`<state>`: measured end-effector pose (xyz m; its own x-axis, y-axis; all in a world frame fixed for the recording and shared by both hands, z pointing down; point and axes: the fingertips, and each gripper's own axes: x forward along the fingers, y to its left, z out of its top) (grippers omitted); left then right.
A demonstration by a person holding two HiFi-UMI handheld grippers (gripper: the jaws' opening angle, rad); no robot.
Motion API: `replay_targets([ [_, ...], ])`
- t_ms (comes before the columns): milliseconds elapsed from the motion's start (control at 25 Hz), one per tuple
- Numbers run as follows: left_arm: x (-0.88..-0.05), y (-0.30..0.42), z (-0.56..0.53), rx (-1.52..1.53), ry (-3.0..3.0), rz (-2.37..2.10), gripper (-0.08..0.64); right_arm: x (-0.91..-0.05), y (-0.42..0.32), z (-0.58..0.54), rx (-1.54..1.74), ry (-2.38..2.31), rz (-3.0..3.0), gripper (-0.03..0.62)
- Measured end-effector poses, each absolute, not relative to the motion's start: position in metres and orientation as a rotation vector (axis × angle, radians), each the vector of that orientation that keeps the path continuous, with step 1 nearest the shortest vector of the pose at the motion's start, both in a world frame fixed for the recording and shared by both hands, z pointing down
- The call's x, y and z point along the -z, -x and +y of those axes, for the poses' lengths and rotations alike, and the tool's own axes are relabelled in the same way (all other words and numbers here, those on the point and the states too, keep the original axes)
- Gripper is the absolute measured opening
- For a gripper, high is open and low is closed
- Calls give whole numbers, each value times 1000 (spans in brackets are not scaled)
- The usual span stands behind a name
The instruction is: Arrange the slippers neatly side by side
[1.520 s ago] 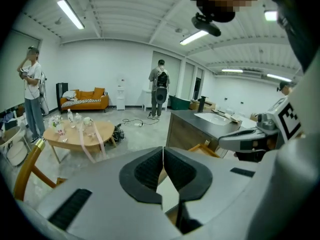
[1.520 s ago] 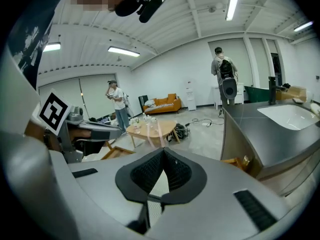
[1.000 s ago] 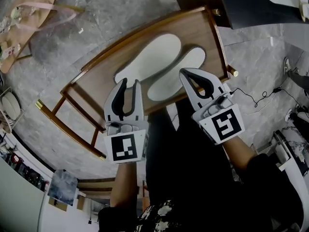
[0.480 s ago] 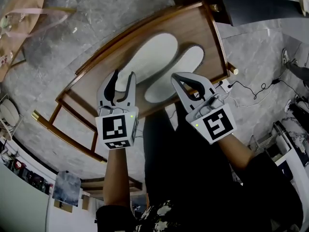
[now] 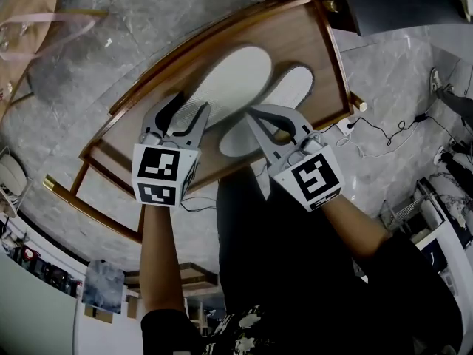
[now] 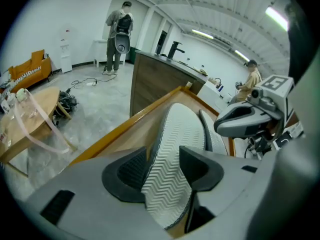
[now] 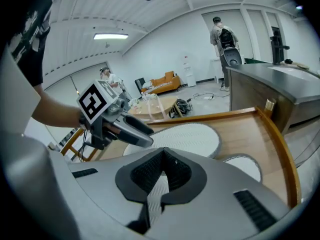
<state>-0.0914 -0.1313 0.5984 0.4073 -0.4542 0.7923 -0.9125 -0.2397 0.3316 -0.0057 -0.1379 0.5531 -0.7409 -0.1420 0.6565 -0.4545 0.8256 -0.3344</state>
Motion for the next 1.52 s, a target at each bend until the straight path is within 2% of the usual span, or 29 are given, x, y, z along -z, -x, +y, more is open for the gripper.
replay_targets([
  [200, -604, 84, -130, -725, -1831, -1142, 186, -579, 5, -131, -671, -439, -2304, -8],
  [520, -589, 84, -128, -747, -1848, -1202, 83, -591, 6, -130, -683, -428, -2272, -8],
  [720, -574, 76, -122, -720, -1853, -1231, 51, -588, 6, -129, -669, -396, -2284, -8],
  [1520, -533, 111, -63, -422, -1550, -1624, 26, -548, 20, -111, -525, -190, -2405, -8],
])
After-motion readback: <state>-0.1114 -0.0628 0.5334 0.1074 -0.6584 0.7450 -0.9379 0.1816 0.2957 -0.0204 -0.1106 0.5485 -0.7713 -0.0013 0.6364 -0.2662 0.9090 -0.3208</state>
